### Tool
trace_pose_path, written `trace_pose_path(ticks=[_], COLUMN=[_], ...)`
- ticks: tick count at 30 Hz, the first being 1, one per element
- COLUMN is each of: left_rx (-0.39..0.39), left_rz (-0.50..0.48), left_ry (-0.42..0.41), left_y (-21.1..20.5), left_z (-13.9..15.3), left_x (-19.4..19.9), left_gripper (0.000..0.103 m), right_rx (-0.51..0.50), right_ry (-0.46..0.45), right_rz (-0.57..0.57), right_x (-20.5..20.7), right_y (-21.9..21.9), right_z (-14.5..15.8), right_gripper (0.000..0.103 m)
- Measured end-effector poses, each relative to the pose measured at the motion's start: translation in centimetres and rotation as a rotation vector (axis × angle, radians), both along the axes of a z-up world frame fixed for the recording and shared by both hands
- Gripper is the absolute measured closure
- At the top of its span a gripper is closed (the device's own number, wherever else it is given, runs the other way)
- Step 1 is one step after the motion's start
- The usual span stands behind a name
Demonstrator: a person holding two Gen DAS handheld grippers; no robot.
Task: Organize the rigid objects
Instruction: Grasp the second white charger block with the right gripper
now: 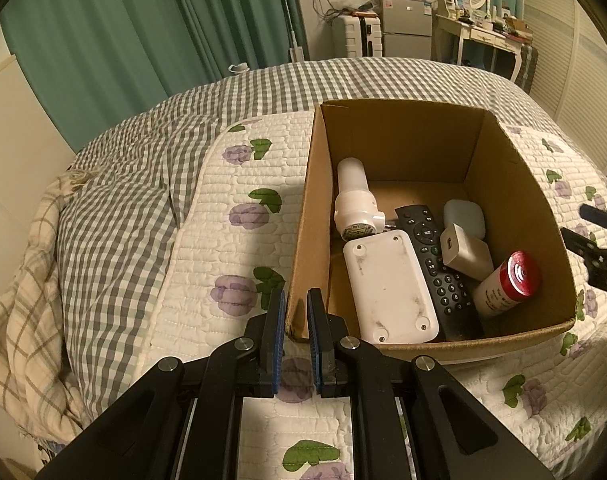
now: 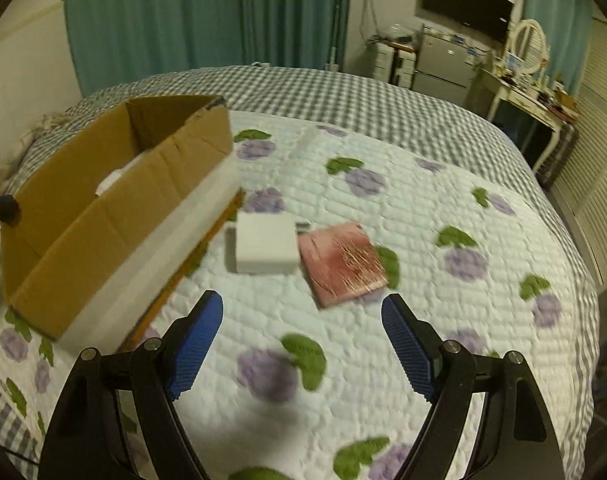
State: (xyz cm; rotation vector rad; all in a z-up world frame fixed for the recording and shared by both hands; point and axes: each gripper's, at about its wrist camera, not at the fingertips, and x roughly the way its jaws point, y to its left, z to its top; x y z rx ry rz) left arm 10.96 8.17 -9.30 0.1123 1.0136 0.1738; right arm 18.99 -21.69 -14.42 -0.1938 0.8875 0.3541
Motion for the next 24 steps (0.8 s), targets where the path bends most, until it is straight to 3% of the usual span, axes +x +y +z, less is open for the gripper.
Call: trace_pose_path(ticks=[13,21,24], left_rx=[-0.008,-0.012,-0.011], left_rz=[-0.002,-0.002,-0.001], left_ry=[0.008,0.011,0.012], left_y=[-0.1,0.0,0.1], left_z=[-0.1,-0.3,-0.3], left_x=[0.1,0.2,0.2], left_gripper=[0.092,0.092,0.092], right_rx=[-0.002,-0.016,-0.021], right_ry=[0.092,0.131,0.122], right_rz=[0.059,0.074,0.085], right_x=[5.7,7.6,7.5], right_y=[3.5,5.2,5.4], right_z=[-3.8,-5.7,-5.6], right_gripper=[0.022,0.037,0.050])
